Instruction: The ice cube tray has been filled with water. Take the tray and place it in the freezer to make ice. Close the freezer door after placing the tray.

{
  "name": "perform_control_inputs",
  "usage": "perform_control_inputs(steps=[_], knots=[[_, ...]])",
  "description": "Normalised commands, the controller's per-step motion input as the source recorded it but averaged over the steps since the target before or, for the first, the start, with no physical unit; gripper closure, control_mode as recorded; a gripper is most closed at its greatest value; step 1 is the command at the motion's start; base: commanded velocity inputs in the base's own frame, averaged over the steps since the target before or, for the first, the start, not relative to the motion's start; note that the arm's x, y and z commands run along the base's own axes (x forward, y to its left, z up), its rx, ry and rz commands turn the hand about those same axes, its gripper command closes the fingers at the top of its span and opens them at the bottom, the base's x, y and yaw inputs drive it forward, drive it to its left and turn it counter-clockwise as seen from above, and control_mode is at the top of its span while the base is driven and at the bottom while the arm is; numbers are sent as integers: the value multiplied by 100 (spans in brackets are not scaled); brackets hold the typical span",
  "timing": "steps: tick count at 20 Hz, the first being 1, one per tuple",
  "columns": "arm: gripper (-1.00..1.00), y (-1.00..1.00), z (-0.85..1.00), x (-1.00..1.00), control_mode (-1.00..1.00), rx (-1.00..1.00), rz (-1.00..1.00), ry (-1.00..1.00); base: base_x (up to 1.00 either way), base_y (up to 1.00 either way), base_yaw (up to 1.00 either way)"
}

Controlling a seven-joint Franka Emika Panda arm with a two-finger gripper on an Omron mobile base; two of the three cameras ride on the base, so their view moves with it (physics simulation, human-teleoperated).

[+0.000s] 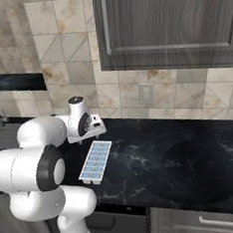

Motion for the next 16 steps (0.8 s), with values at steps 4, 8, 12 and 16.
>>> perform_control_inputs(steps=[4,8,12,16], knots=[[-100,0,-32,68,-100,0,7,13,0,0,0],[-100,0,-32,63,-100,0,6,12,0,0,0],[-100,0,-42,49,-100,0,6,6,0,0,0],[-100,0,-54,23,-100,-1,5,-1,0,0,0]])
